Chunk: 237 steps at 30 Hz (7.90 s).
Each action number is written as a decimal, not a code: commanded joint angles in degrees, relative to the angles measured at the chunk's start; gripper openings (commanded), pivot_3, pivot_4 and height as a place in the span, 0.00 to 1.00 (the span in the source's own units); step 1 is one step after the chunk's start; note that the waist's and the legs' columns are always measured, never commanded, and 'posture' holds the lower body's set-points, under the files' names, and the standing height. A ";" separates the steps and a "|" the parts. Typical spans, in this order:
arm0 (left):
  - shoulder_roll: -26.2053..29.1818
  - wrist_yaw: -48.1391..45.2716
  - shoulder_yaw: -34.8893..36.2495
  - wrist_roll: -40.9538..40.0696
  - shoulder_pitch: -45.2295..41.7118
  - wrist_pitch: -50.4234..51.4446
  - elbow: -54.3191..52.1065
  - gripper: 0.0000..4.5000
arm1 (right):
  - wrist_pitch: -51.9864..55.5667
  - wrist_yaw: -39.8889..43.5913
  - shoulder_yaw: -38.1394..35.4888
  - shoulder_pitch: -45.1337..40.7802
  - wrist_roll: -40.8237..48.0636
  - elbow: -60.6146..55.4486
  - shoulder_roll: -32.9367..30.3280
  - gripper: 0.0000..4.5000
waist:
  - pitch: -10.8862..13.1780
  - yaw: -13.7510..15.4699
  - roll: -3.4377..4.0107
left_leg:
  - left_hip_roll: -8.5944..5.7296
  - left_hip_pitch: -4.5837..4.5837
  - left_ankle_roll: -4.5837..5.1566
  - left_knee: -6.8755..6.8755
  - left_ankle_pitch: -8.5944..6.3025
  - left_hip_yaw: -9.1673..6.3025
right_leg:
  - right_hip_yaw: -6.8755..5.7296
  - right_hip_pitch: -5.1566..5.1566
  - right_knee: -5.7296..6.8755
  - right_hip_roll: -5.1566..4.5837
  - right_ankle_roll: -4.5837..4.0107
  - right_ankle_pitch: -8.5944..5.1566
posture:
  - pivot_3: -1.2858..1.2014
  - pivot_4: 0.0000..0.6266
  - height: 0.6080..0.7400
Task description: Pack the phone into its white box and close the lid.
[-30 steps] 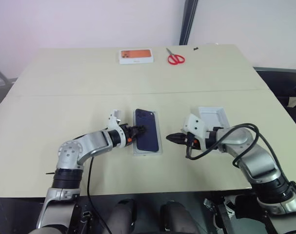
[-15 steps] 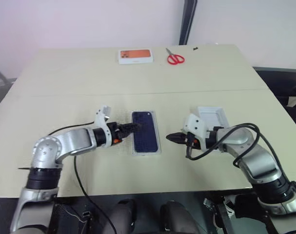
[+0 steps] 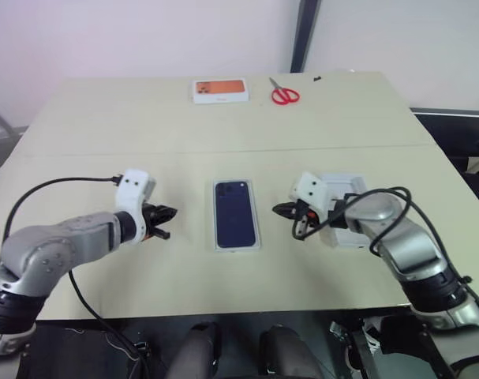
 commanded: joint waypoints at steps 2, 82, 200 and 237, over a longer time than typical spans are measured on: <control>-4.14 -6.80 -5.11 10.45 -2.82 -2.64 0.06 0.01 | 2.68 -4.16 4.68 -3.66 -5.34 0.39 1.84 0.00 | 0.00 0.02 0.00 | 0.00 -0.02 0.03 0.00 -0.02 0.00 | 0.00 -0.02 -0.01 0.00 0.00 0.00 | 0.52 0.24 1.00; -24.61 -49.19 -8.77 37.06 -4.07 -33.36 2.28 0.00 | 52.48 -14.59 -18.72 -2.46 12.30 -4.71 -7.38 0.33 | -0.01 0.81 0.09 | 0.02 -0.06 0.55 0.15 -0.31 0.03 | -0.02 0.05 -0.01 -0.05 0.02 0.01 | 0.52 0.24 1.00; -39.81 -35.68 -13.74 40.85 -12.83 -8.26 7.09 0.00 | 6.73 -3.79 -6.39 9.92 7.59 -10.63 -21.82 0.00 | 0.01 1.04 0.14 | 0.07 -0.11 0.66 0.36 -0.36 0.05 | -0.03 0.12 0.02 0.04 0.07 0.01 | 0.52 0.24 1.00; -45.95 -34.91 -16.76 48.79 -24.56 -15.34 32.77 0.00 | 3.96 3.60 -15.93 28.07 13.14 -18.75 -24.52 0.00 | -0.02 1.07 0.11 | 0.06 0.05 0.71 0.64 -0.40 -0.01 | -0.11 0.48 0.01 0.07 0.09 0.00 | 0.52 0.24 1.00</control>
